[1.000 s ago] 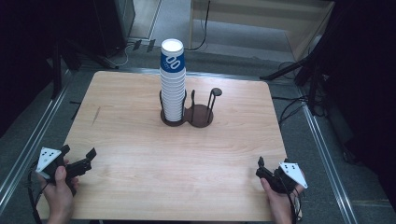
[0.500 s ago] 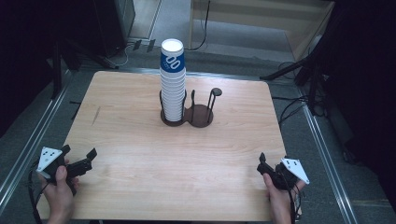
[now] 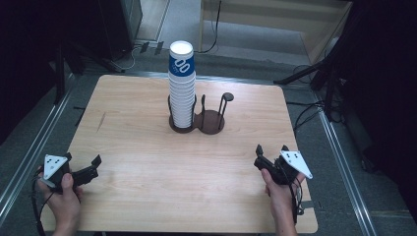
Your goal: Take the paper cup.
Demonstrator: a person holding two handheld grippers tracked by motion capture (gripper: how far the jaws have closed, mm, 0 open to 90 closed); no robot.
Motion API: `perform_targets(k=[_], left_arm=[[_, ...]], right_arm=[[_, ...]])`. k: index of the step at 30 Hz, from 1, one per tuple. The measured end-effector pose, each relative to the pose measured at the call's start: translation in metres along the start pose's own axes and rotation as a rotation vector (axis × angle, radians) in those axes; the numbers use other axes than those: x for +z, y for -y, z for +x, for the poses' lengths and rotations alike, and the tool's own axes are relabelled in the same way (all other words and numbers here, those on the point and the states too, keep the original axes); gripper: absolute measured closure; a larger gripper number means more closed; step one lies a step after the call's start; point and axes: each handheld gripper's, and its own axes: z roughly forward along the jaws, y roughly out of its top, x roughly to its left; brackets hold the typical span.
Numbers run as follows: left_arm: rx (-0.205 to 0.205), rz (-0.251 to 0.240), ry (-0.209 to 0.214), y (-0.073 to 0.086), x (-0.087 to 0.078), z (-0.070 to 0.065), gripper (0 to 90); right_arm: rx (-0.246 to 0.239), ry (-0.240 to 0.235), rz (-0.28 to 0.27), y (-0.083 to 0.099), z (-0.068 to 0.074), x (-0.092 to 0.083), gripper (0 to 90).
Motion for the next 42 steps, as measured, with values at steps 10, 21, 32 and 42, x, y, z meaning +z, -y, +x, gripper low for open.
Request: perform_targets(k=[10, 21, 32, 42], left_arm=[[0.055, 0.034, 0.005, 0.000, 0.001, -0.005, 0.0], [0.063, 0.033, 0.014, 0.001, 0.000, -0.006, 0.0], [0.053, 0.022, 0.010, 0.001, -0.001, -0.005, 0.0], [0.040, 0.004, 0.022, 0.001, -0.002, -0.003, 0.0]], right_arm=[[-0.029, -0.062, 0.004, -0.009, 0.030, 0.012, 6.5], [-0.044, -0.133, -0.018, -0.028, 0.076, 0.028, 2.7], [-0.074, -0.213, -0.038, -0.045, 0.122, 0.044, 3.5], [-0.080, -0.266, -0.046, -0.054, 0.152, 0.063, 5.2]])
